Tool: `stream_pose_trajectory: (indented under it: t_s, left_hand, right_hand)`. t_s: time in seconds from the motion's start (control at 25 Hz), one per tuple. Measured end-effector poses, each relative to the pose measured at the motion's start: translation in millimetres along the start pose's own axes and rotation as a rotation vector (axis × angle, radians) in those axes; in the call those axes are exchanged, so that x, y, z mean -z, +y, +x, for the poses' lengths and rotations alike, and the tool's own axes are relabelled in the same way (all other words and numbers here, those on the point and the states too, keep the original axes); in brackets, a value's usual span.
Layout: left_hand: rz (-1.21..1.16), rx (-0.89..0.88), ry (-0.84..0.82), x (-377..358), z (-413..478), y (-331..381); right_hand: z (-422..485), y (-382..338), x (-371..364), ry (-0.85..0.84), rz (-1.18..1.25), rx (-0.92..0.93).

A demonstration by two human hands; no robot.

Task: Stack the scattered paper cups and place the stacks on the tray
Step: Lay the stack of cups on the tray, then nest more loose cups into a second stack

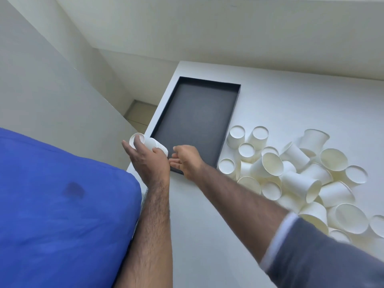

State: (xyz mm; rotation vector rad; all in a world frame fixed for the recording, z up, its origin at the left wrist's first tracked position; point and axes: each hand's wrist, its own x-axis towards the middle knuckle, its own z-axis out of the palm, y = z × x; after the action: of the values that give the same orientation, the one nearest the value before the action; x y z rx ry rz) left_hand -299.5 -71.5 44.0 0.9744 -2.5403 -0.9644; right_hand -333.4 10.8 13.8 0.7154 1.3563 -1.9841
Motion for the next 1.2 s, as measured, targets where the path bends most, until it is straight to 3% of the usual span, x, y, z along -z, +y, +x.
stream_pose_trajectory:
  t_s: [0.12, 0.24, 0.36, 0.48, 0.6, 0.72, 0.8, 1.0, 1.08, 1.2]
  left_hand:
    - [-0.016, -0.101, 0.024, 5, -33, 3]
    - [0.042, -0.383, -0.016, 11, -108, -22]
    - [0.155, -0.581, -0.327, 21, -207, -77]
    - [0.307, -0.611, -0.757, 35, -277, -128]
    - [0.556, -0.705, -0.904, 30, -293, -147]
    - [0.588, -0.671, -0.952, 15, -275, -149]
    - [0.596, -0.6, -1.017, 8, -260, -143]
    - [0.577, -0.498, -1.135, 5, -245, -127]
    - [0.501, -0.422, -1.143, 10, -245, -125]
    - [0.413, -0.382, -1.138, 26, -253, -124]
  right_hand:
    - [-79, 41, 41, -0.047, 0.052, 0.064]
    - [-173, 105, 115, 0.019, 0.018, 0.012]
    - [-251, 157, 197, 0.238, -0.062, -0.104]
    - [-300, 181, 267, 0.481, -0.103, -0.104]
    - [-328, 179, 309, 0.623, -0.102, 0.022]
    - [-335, 166, 327, 0.717, -0.127, 0.134]
    - [-332, 159, 325, 0.732, -0.367, 0.198]
    - [-304, 146, 306, 0.507, -1.602, 0.484]
    - [-285, 141, 295, 0.436, -1.839, 0.509]
    - [-263, 134, 284, 0.394, -1.993, 0.494]
